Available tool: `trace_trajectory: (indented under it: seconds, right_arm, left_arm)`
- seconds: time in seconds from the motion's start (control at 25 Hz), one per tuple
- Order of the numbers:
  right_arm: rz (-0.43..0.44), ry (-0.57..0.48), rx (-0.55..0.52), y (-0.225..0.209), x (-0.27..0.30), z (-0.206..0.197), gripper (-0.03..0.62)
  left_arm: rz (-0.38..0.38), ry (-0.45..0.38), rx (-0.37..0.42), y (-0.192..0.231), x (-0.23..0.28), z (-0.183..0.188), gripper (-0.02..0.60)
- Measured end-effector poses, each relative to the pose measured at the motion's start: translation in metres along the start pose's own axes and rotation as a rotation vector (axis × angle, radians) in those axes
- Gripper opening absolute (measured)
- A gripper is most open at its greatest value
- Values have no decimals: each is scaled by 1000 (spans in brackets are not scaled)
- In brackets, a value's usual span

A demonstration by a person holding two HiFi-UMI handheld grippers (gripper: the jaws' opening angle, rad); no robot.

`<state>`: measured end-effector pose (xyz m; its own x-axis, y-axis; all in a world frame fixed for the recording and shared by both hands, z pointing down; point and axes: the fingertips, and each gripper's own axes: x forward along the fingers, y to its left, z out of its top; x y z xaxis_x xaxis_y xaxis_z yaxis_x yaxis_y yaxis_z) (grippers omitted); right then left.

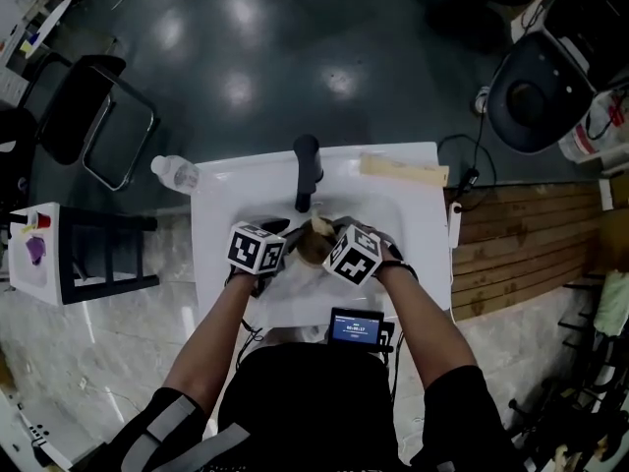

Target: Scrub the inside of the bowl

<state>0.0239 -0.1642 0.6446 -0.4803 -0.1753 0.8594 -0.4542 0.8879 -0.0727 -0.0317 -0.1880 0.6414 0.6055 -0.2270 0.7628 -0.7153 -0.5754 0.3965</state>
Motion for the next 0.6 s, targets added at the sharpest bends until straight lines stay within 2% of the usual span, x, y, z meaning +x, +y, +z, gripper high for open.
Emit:
trace_trajectory:
  seconds: [0.2,0.36,0.4,0.48,0.6]
  right_arm:
    - [-12,-103,196,-1,-31,9,40]
    - [-25,-189,308,0,-55,12,40]
    - [-28,-212,334,1,-61,12,40]
    - [-28,-250,377,8,-73,15,40]
    - [-39,-295,420,18,-90,21,40]
  left_arm:
    - [-44,-82,44,-15,-24,9,133]
    - [-90,-174,67,-29,-47,19,126]
    - [-102,-202,76,-33,-53,21,107]
    - [-140,-264,96,-41,-69,23,17]
    - [-230,-349,113,-57,-92,23,5]
